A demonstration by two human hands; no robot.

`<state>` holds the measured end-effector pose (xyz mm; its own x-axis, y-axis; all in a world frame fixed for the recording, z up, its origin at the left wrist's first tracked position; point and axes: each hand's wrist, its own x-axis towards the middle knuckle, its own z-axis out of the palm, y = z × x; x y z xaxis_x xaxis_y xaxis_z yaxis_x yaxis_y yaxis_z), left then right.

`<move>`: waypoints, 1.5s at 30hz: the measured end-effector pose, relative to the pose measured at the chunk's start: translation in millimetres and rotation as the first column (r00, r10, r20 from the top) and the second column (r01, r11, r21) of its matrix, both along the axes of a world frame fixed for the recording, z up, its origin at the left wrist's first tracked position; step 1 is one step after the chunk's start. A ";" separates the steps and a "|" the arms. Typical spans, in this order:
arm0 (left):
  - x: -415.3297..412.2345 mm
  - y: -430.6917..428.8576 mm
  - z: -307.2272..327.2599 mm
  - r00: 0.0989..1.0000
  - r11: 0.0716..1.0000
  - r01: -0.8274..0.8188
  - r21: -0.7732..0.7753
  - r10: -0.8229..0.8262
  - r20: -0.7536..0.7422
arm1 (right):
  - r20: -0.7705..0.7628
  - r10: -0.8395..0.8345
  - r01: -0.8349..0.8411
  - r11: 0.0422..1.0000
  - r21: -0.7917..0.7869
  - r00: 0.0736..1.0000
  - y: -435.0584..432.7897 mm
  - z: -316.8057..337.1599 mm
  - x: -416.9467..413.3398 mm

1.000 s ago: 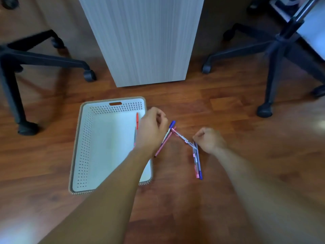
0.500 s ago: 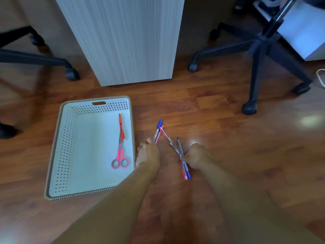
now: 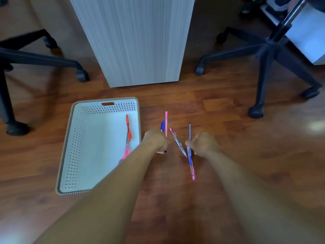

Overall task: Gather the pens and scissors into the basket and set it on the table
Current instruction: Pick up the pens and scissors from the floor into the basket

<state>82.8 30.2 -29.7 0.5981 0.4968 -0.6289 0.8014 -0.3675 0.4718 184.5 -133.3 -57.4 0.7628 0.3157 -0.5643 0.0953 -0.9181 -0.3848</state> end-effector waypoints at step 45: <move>-15.3 13.9 -17.7 0.916 0.979 -0.073 0.192 -0.010 0.402 | 0.011 0.070 -0.070 0.996 -0.052 0.997 -2.5 -0.8 4.6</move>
<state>67.5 44.1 -47.4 0.7599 0.6090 -0.2274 0.5742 -0.4648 0.6740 189.0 -135.8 -58.2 0.7473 0.3394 -0.5712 0.1646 -0.9275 -0.3357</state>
